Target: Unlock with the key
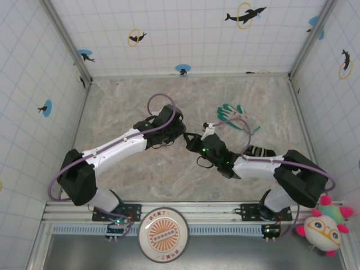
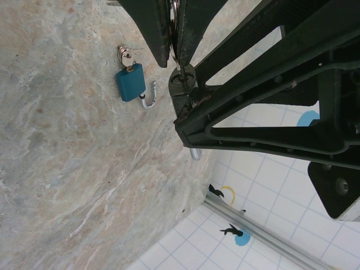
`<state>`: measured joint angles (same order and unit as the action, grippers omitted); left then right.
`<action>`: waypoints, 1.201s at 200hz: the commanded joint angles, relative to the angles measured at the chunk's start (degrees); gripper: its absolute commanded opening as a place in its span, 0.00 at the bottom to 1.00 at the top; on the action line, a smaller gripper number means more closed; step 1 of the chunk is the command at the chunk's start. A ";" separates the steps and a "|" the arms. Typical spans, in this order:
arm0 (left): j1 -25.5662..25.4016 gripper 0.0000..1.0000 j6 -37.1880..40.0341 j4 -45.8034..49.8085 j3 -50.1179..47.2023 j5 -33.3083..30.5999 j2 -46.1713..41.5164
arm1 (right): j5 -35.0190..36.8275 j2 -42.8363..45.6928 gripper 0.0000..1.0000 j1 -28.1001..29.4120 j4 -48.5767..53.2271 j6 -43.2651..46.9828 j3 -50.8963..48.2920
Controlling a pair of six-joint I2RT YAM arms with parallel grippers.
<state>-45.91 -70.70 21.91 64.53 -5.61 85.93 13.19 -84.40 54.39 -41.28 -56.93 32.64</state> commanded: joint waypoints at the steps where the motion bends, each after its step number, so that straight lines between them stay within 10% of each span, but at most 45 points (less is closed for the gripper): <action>1: -1.11 0.00 0.69 1.45 -0.13 4.10 -0.32 | 1.91 1.96 0.00 -0.87 -2.82 1.09 0.45; 114: -1.79 0.00 2.44 -0.16 -0.56 7.45 -0.13 | -0.17 2.18 0.00 -1.92 -2.82 5.34 1.94; 240: 0.65 0.00 2.50 1.25 -0.99 4.64 -1.23 | 1.41 17.44 0.27 -1.14 7.70 4.34 -9.15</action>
<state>-45.63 -69.01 22.65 64.10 -1.87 85.84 13.72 -68.71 53.08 -35.64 -53.01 24.91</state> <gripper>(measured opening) 0.333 0.256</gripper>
